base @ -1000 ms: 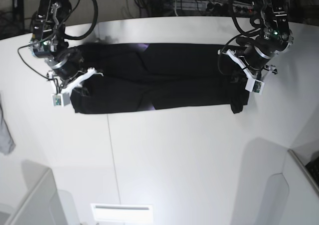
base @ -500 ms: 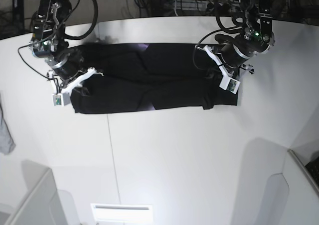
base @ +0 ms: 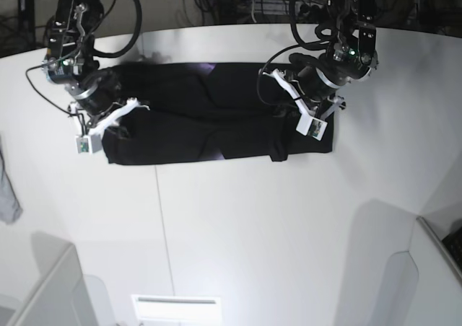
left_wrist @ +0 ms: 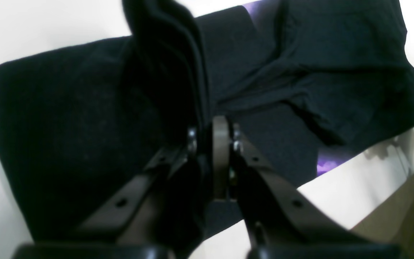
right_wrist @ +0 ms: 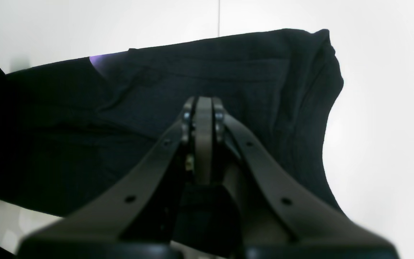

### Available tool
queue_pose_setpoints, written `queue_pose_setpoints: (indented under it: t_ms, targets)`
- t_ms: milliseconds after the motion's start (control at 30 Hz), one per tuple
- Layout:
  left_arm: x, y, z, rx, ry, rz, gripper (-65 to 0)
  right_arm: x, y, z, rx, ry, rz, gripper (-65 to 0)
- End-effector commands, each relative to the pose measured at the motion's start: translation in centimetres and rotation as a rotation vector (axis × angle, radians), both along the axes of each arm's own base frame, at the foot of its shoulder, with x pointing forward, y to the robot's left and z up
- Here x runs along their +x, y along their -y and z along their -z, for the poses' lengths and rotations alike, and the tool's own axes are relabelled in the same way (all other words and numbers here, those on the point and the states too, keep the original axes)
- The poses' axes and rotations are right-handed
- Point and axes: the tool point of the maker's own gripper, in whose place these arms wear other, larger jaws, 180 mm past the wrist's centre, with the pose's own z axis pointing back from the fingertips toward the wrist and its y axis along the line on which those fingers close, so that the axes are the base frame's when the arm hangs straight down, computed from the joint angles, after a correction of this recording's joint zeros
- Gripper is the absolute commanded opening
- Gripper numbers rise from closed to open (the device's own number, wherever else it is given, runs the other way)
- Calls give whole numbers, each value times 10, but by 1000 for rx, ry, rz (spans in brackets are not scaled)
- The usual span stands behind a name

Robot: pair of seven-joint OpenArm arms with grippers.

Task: Fold the T-shirt properly
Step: 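Fold the strip's end with the left gripper toward the right gripper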

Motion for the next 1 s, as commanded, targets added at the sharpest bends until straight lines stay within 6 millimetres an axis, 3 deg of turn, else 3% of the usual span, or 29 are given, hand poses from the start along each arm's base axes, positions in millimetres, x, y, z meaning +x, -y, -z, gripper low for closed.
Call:
queue_pose_setpoints:
  t_ms: [0, 333, 967]
  targets:
    - [10, 8, -15, -35, 57, 5, -650, 7, 3, -11, -5, 46, 3, -650]
    - [16, 38, -21, -72, 59, 40, -650, 7, 3, -11, -5, 45, 2, -650]
    - [19, 63, -20, -115, 45, 64, -650, 7, 3, -11, -5, 43, 2, -650]
